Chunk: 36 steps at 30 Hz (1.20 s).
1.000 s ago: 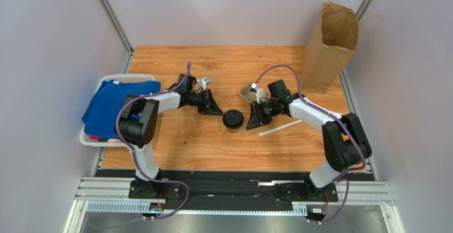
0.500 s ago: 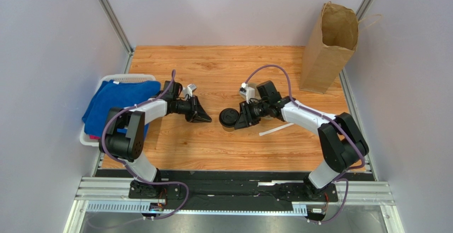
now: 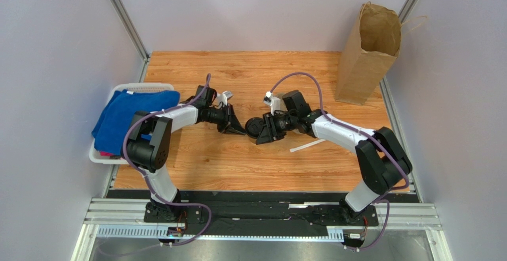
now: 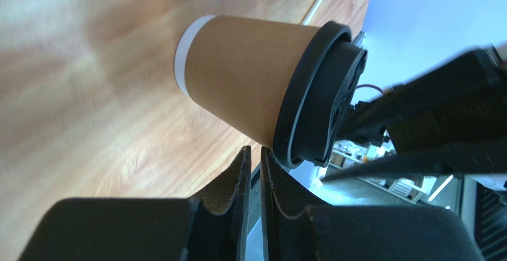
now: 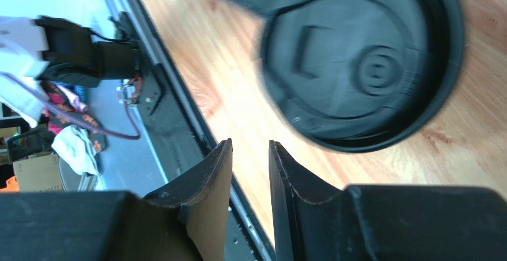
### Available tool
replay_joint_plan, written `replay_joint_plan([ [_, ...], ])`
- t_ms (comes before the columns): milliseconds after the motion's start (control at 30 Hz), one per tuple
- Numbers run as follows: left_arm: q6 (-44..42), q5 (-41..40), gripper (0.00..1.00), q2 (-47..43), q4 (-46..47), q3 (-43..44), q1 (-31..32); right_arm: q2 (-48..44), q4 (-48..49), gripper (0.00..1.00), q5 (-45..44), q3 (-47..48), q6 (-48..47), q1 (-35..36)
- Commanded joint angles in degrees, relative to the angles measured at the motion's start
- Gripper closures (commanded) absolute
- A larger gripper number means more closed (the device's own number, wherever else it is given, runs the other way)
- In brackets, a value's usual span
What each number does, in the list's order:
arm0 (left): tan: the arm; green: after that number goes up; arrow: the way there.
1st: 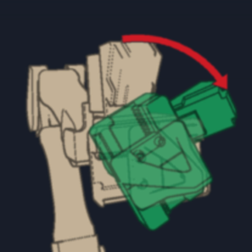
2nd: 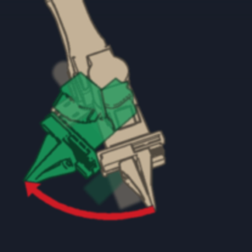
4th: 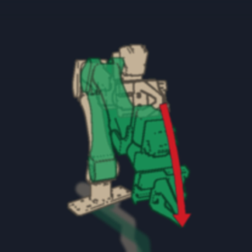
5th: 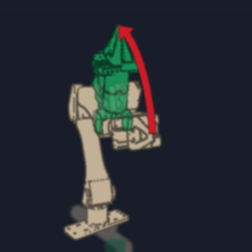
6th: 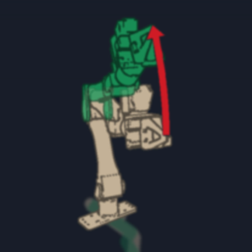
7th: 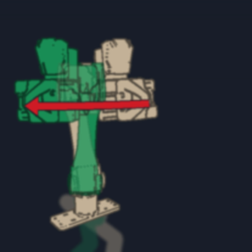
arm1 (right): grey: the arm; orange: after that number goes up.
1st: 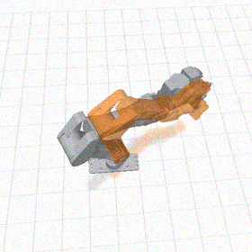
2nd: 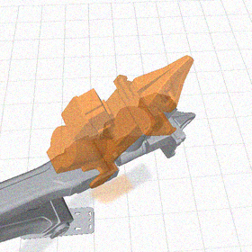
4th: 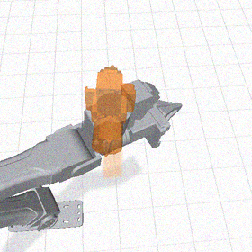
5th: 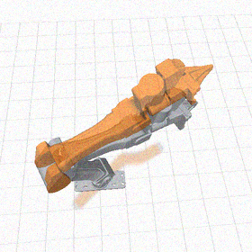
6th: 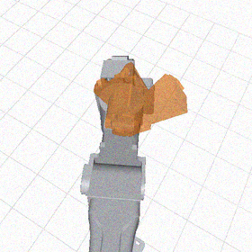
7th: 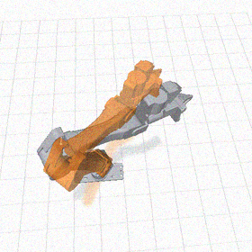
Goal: Pack the takeout coffee
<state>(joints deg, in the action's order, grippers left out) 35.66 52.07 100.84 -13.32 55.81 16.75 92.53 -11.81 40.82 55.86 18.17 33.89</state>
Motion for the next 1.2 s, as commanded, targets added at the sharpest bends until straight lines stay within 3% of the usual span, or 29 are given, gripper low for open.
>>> replay_joint_plan([
  [0, 0.4, 0.1, 0.82, 3.0, 4.4, 5.2, 0.4, -7.0, -2.5, 0.66, 3.3, 2.0, -0.2, -1.5],
  [233, -0.5, 1.0, 0.81, 7.6, 5.9, 11.2, 0.8, -7.9, -5.1, 0.64, 5.4, 6.2, 0.2, -5.9],
  [333, -0.4, 2.2, 0.78, 5.1, 7.6, 10.0, -0.7, -5.1, -5.4, 0.65, 5.9, 8.8, 1.2, -8.5],
  [500, 1.1, 7.1, 0.66, -3.7, 10.3, 7.4, -2.1, -3.2, -2.7, 0.65, 7.6, 9.7, 5.3, -8.8],
  [733, 3.9, 5.8, 0.72, -8.3, 11.4, 5.1, 2.1, 2.0, -1.5, 0.65, 8.6, 11.3, 6.6, -8.8],
  [867, 6.0, 5.1, 0.76, -5.3, 13.0, 5.3, 5.3, 4.0, -1.4, 0.66, 8.8, 11.9, 6.4, -8.8],
  [1167, 6.9, 2.2, 0.81, 3.6, 13.9, 5.7, 5.7, 9.5, -1.5, 0.67, 9.2, 10.5, 5.6, -9.6],
])
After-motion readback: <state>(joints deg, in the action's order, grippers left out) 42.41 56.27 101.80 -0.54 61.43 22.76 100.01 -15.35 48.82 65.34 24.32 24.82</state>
